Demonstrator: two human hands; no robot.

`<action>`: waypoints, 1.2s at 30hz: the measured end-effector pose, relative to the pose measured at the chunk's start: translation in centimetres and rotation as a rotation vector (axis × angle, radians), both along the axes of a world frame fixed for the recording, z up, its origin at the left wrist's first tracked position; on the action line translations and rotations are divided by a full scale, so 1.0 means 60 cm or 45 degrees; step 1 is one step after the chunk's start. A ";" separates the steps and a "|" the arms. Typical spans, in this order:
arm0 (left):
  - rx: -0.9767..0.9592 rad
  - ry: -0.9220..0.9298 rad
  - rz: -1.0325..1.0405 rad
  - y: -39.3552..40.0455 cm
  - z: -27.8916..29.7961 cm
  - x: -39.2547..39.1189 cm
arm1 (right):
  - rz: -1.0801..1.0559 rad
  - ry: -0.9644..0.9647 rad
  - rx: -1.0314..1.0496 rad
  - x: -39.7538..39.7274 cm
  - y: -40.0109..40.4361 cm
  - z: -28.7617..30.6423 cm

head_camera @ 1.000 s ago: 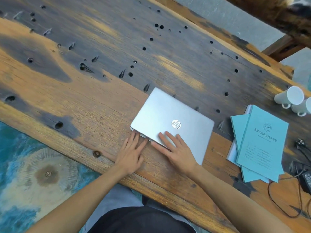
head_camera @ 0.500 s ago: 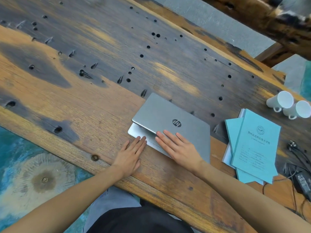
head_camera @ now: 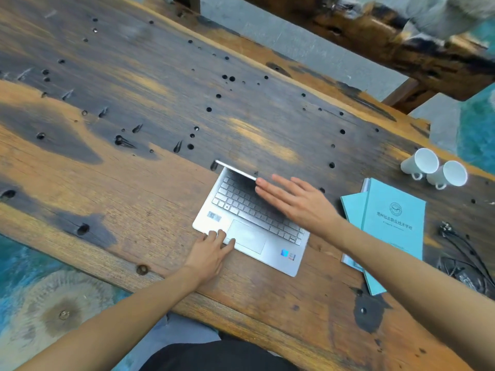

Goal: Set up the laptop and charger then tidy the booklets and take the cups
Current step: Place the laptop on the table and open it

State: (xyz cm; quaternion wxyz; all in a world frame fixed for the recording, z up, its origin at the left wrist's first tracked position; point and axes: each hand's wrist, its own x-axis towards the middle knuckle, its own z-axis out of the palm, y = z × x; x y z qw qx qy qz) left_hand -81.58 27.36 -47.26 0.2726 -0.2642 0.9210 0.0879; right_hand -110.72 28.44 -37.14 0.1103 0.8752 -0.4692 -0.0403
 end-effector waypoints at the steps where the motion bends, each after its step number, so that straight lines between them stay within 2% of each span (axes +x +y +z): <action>1: 0.003 0.011 -0.011 -0.006 0.001 -0.004 | 0.003 0.021 -0.014 -0.011 -0.012 0.006; 5: 0.035 0.062 -0.054 -0.026 -0.006 -0.005 | -0.048 0.078 -0.205 -0.050 -0.054 0.018; 10: 0.119 0.049 -0.074 -0.025 -0.031 0.015 | -0.241 0.156 -0.326 -0.057 -0.070 -0.002; 16: 0.155 0.005 -0.090 -0.027 -0.029 0.010 | -0.395 0.004 -0.238 -0.070 -0.090 -0.013; 26: 0.172 -0.042 -0.119 -0.028 -0.037 0.012 | -0.405 -0.145 -0.117 -0.130 -0.155 -0.035; 36: 0.203 -0.045 -0.107 -0.031 -0.042 0.013 | -0.398 -0.197 -0.123 -0.166 -0.186 -0.052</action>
